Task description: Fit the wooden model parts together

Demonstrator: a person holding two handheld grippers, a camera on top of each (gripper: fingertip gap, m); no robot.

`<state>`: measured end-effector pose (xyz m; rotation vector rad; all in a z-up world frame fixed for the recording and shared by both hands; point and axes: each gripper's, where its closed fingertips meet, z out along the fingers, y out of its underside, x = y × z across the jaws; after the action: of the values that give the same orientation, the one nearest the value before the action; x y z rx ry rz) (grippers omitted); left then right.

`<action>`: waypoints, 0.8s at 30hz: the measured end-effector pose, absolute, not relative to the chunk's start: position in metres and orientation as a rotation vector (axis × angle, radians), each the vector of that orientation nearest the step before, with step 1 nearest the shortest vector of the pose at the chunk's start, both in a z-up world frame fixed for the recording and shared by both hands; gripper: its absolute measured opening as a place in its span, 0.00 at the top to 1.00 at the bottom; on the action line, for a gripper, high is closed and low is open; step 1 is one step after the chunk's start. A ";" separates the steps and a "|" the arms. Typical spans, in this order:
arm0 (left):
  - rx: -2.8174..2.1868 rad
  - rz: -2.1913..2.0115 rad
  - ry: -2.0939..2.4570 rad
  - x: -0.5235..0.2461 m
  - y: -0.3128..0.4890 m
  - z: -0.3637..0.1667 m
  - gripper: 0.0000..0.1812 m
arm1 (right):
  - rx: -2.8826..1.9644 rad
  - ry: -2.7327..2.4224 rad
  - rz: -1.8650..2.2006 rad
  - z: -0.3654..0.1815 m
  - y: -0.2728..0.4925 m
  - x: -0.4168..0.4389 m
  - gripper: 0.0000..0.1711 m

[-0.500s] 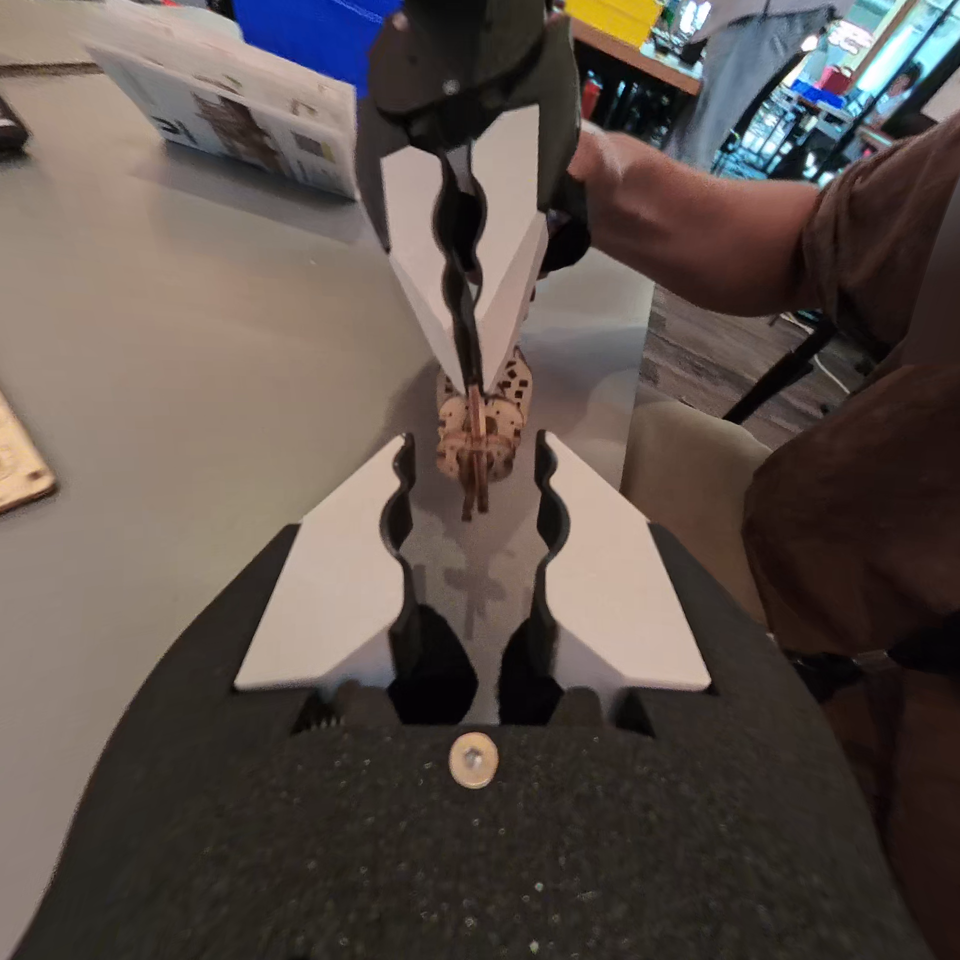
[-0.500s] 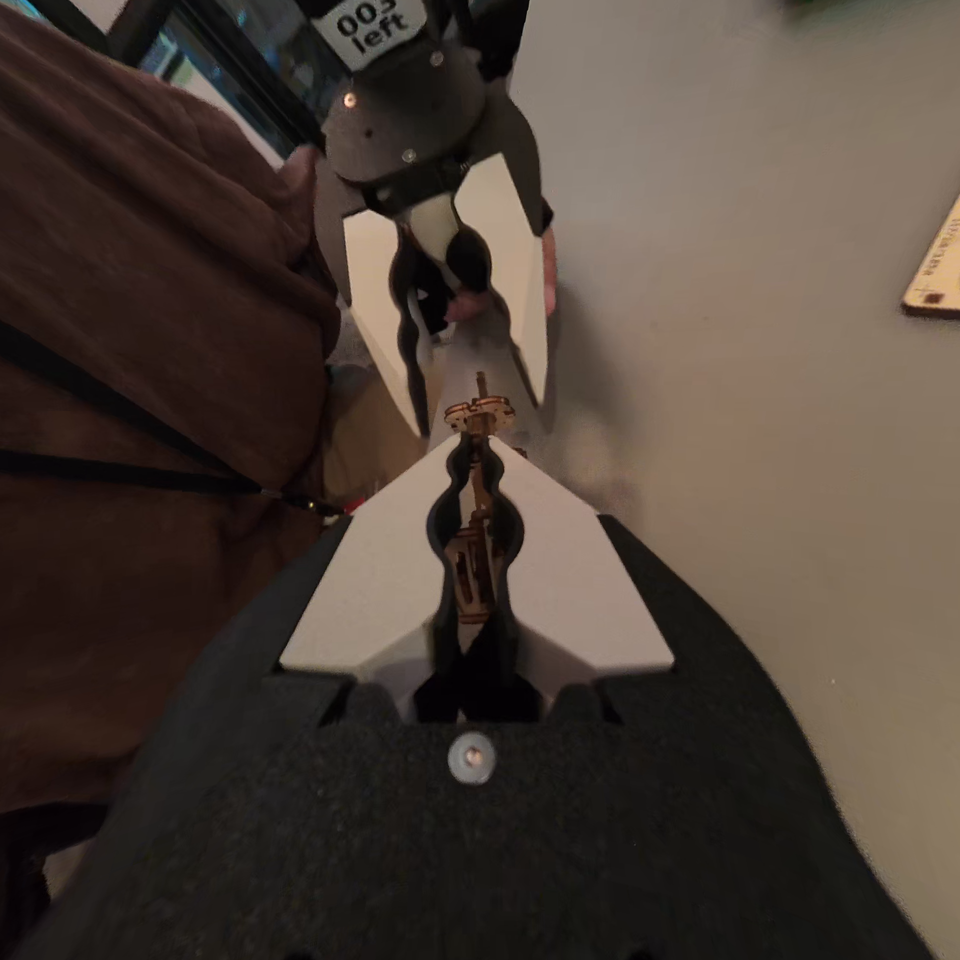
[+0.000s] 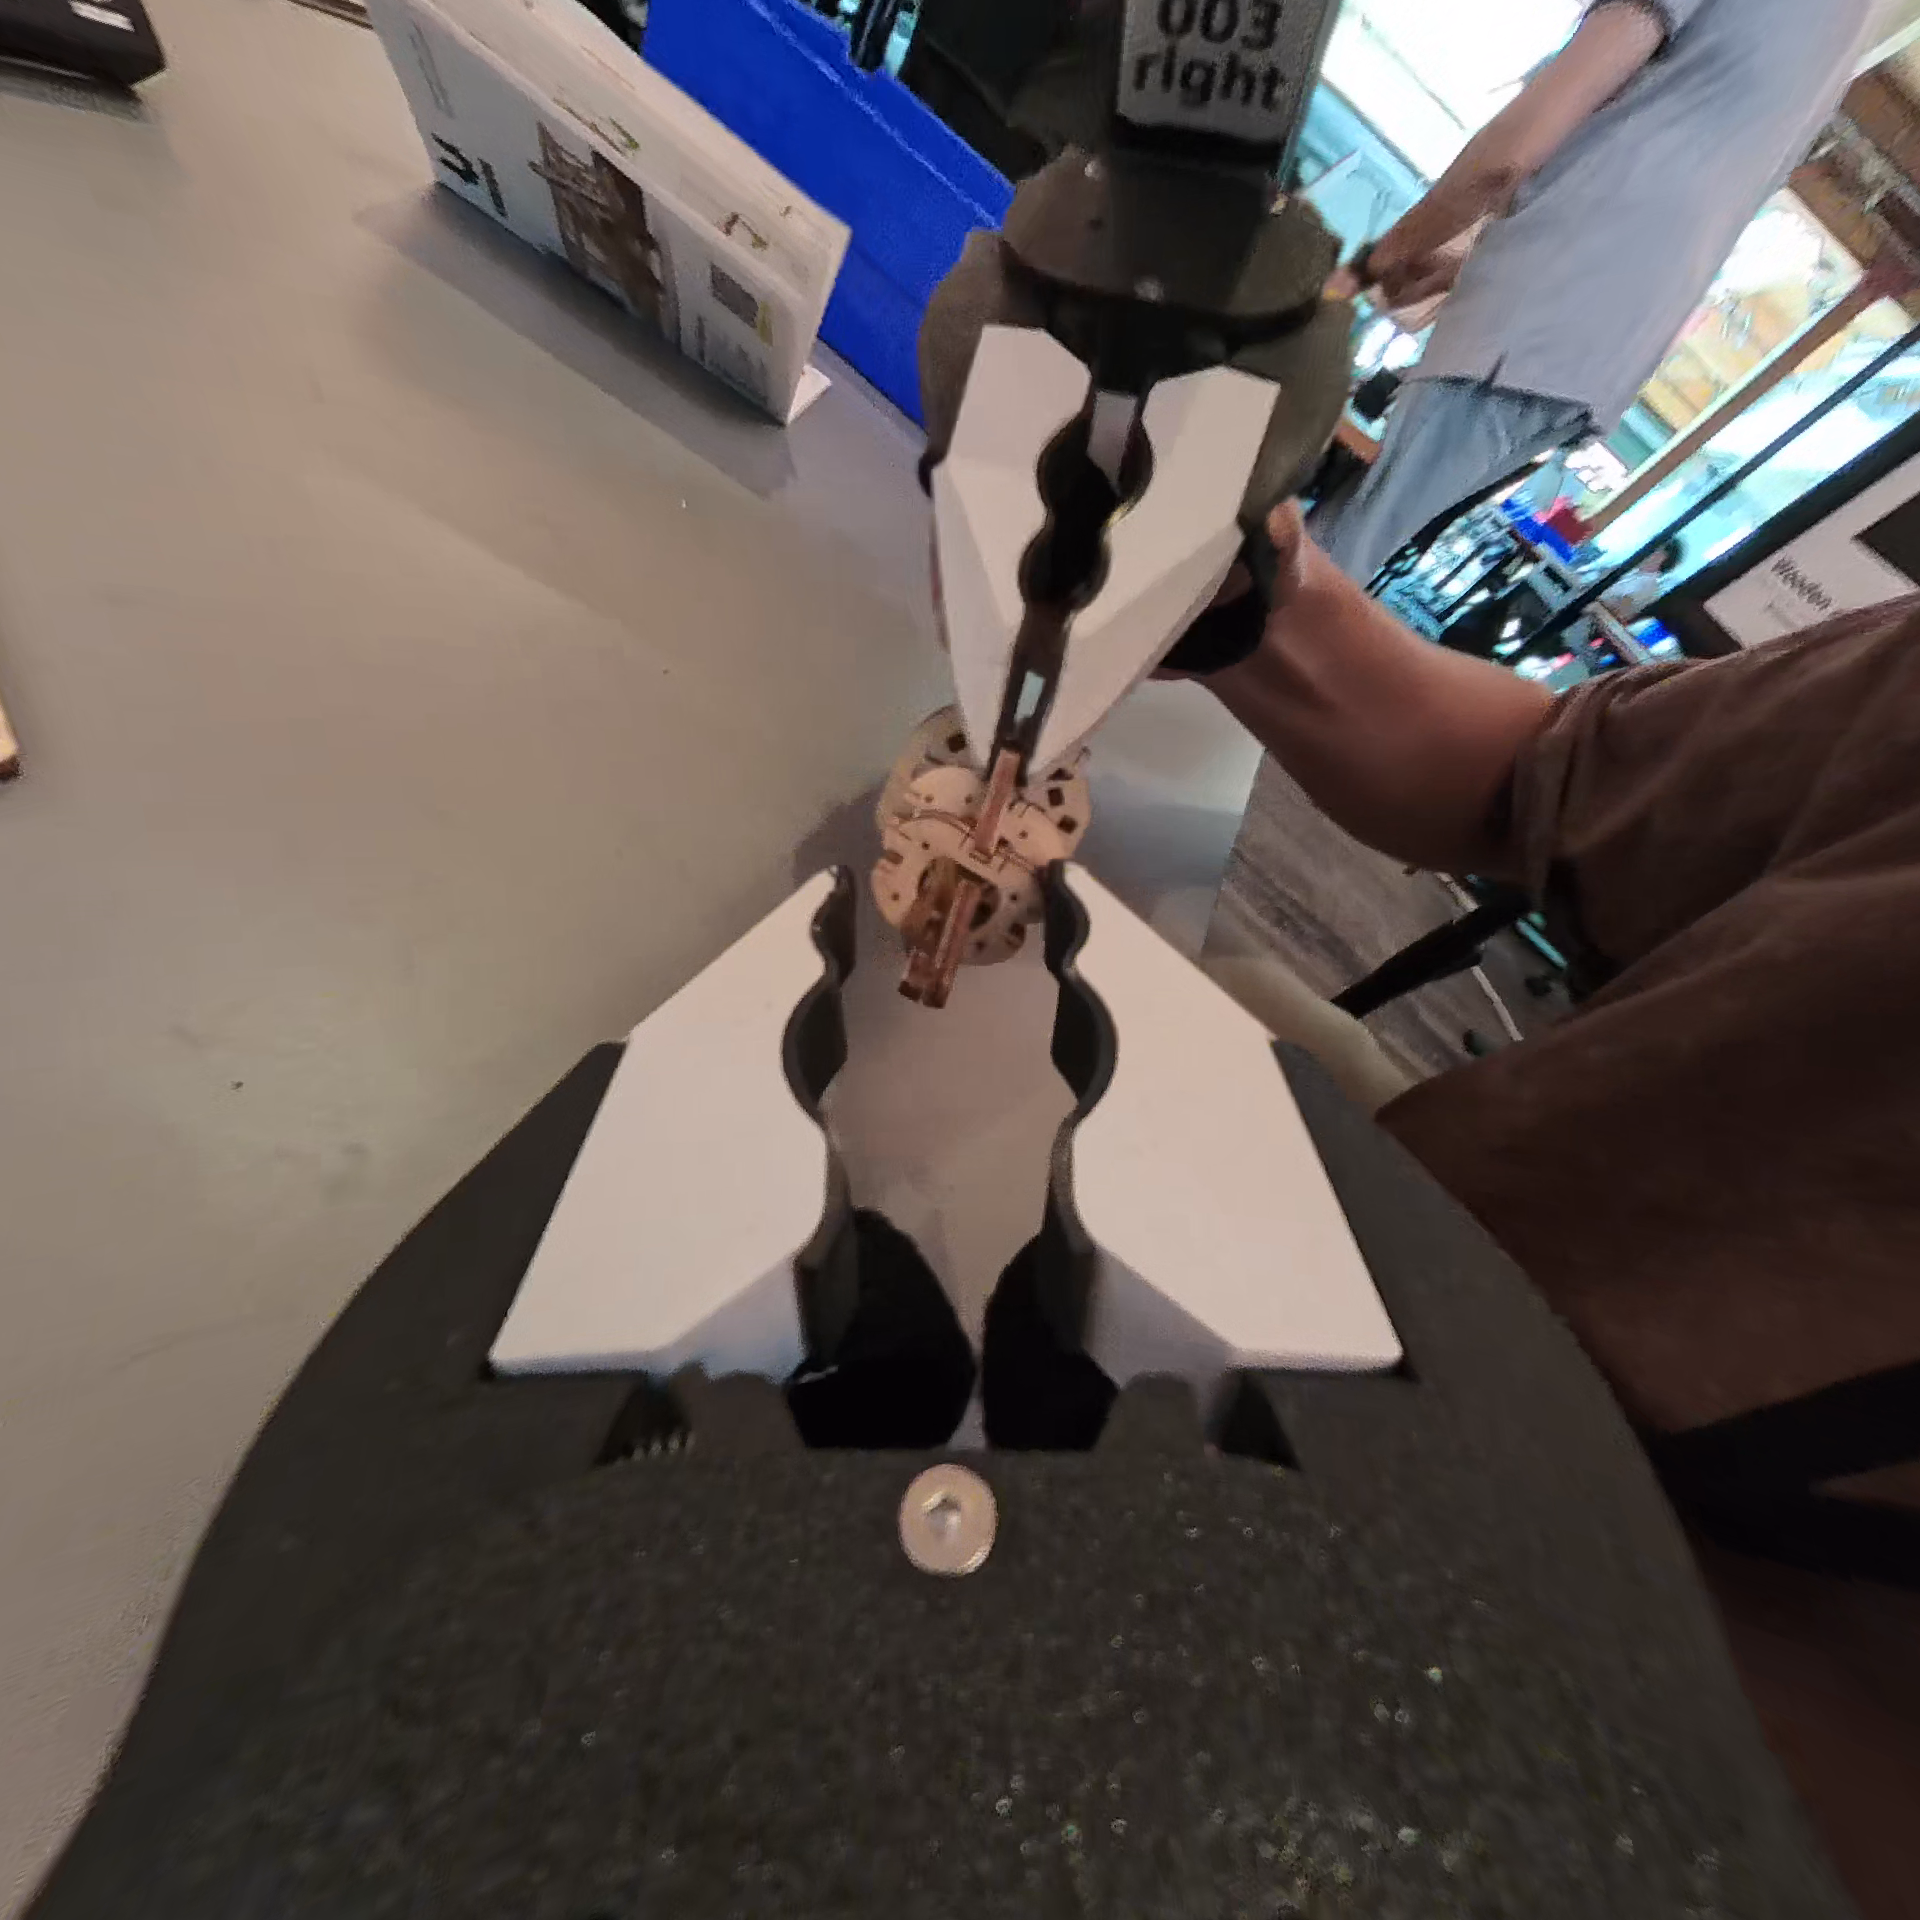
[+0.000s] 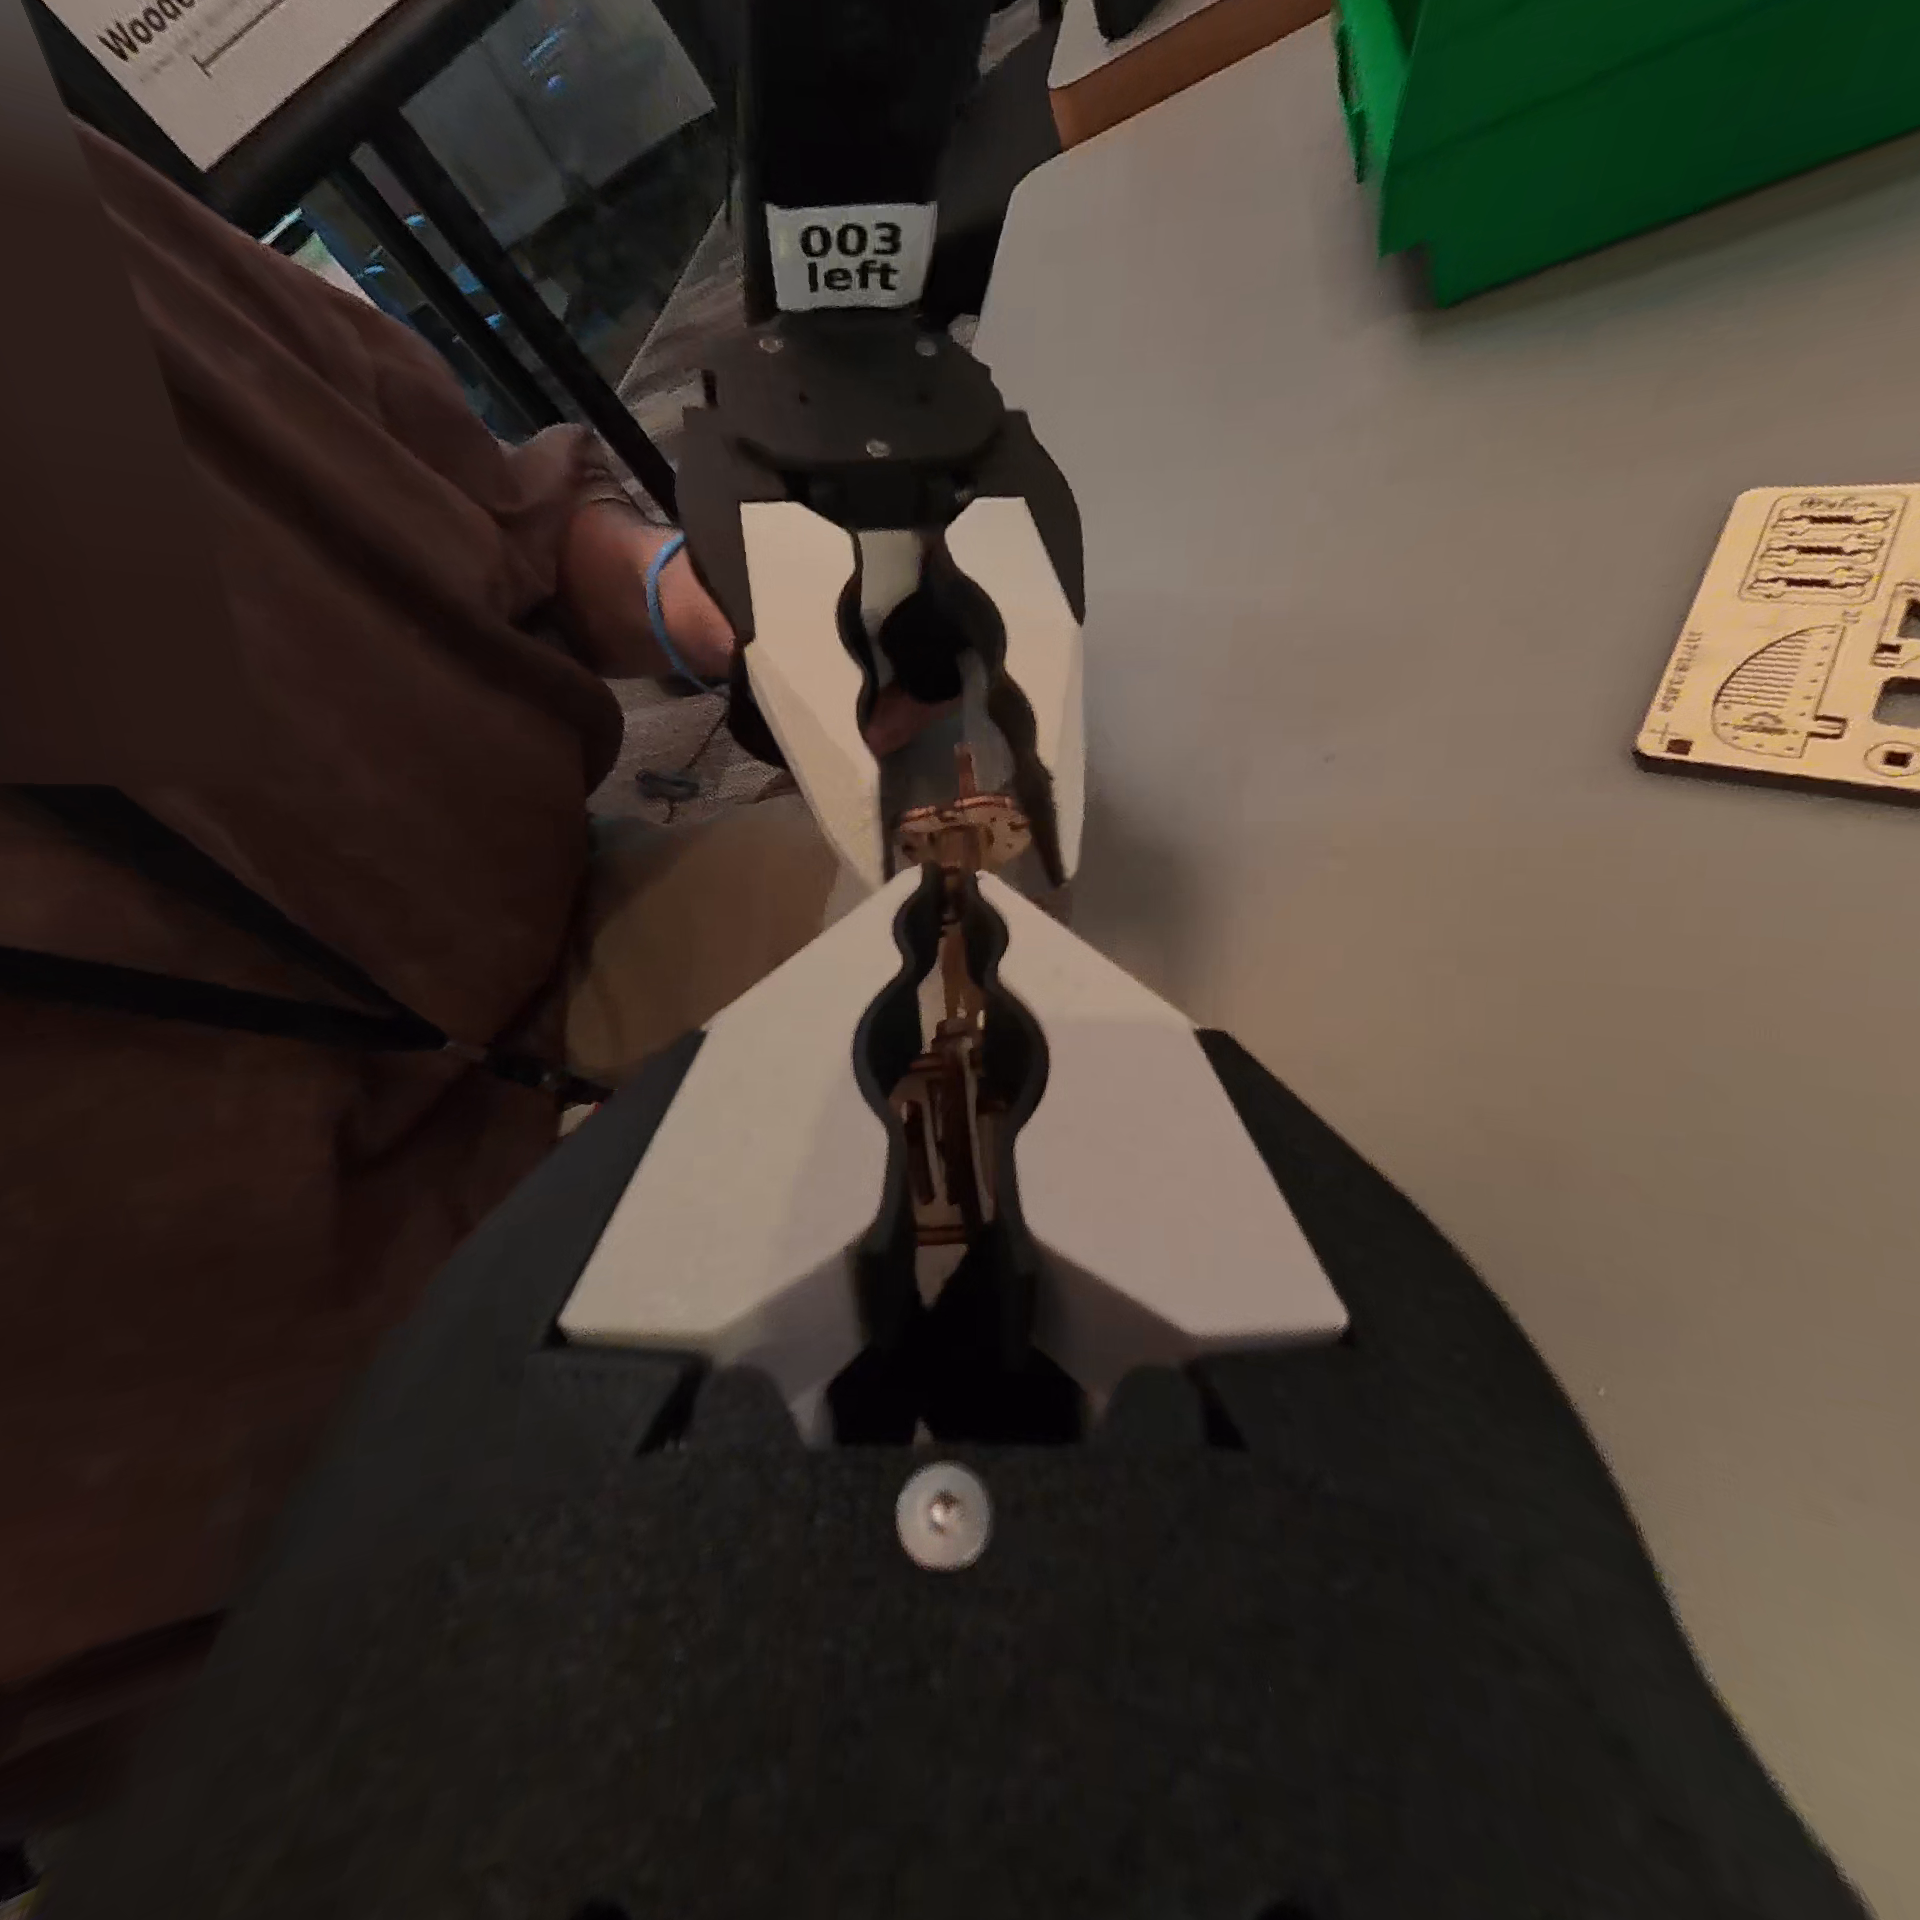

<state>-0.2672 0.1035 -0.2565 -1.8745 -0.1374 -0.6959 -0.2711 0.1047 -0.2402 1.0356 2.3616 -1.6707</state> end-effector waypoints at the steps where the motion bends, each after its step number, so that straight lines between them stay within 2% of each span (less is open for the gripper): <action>1: -1.865 -0.719 -0.132 -0.266 0.103 -0.255 0.83 | 1.038 2.356 -1.670 -0.241 0.105 -0.271 0.99; 24: -1.959 -0.498 -0.020 -0.270 0.105 -0.265 0.84 | 1.017 2.328 -1.545 -0.258 0.098 -0.268 0.99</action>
<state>-0.2697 0.1051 -0.2650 -1.9594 -0.0202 -0.4980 -0.2678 0.0977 -0.2579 1.0174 2.3280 -1.5449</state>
